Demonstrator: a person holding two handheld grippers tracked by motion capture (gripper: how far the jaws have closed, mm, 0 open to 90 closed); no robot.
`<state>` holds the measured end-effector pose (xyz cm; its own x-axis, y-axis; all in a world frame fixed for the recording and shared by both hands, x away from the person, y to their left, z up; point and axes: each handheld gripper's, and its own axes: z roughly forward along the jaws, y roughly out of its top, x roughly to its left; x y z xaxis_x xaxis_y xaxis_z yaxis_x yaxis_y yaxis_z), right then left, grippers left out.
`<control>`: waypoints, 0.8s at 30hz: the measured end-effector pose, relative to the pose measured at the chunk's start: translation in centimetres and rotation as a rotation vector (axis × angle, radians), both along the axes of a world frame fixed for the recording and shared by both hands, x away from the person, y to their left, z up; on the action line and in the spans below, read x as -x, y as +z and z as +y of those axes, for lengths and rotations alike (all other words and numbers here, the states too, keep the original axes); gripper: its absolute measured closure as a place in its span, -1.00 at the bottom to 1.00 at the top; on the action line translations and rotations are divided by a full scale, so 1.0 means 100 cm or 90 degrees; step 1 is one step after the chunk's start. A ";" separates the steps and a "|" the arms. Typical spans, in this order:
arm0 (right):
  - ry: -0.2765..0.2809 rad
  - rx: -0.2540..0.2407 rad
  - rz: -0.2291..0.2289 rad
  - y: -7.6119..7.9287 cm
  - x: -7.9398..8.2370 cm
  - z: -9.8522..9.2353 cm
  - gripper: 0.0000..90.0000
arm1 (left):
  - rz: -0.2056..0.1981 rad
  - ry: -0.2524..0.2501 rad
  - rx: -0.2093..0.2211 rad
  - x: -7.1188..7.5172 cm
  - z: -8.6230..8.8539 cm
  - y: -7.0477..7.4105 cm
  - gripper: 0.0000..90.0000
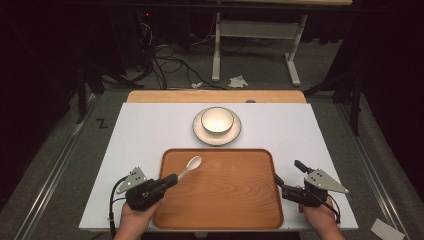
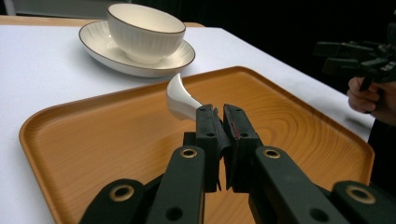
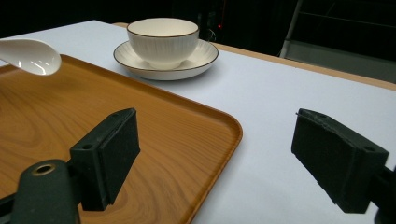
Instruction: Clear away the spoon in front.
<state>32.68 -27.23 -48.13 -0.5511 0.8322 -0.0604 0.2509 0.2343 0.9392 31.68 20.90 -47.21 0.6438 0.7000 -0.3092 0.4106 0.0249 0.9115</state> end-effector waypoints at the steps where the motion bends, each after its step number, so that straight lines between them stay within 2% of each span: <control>1: 0.001 0.000 0.000 0.000 0.000 0.000 -0.64 | 0.000 -0.002 -0.004 0.003 0.001 -0.002 0.92; 10: -0.003 0.003 -0.003 0.000 0.000 0.001 -0.64 | 0.003 -0.016 -0.011 0.021 -0.002 -0.014 0.92; 12: -0.004 0.003 -0.003 0.001 0.001 0.001 -0.64 | 0.003 -0.016 -0.012 0.022 -0.002 -0.015 0.92; 15: -0.005 0.003 -0.003 0.000 0.001 0.000 -0.64 | 0.001 -0.016 -0.027 0.023 -0.005 -0.018 0.92; 24: -0.007 0.001 0.000 0.000 0.000 0.000 -0.64 | 0.005 -0.041 -0.023 0.022 -0.014 -0.021 0.92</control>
